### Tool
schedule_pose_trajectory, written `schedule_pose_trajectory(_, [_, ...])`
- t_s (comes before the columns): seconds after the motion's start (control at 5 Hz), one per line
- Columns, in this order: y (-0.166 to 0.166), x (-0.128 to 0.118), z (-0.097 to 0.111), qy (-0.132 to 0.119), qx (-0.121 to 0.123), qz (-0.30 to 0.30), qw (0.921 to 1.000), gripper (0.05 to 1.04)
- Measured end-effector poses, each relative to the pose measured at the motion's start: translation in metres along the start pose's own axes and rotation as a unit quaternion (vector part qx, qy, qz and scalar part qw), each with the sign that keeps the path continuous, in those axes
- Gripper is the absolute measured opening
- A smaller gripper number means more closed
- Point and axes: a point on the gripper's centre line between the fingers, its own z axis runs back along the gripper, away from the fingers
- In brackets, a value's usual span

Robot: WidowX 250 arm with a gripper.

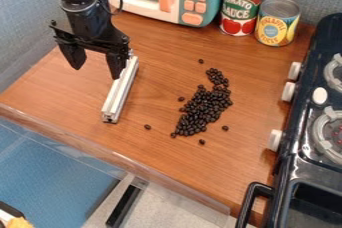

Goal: Sweep into pile

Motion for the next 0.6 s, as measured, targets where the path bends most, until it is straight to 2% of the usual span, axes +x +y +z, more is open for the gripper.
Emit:
schedule_pose_trajectory(0.2, [-0.002, -0.004, -0.01, 0.015, -0.006, 0.002, 0.9999, 1.001])
schedule_pose_trajectory(0.4, [-0.003, 0.01, -0.02, -0.001, -0.014, 0.019, 0.9997, 1.0])
schedule_pose_trajectory(0.6, [0.001, 0.02, -0.022, -0.008, 0.001, 0.034, 0.9994, 1.001])
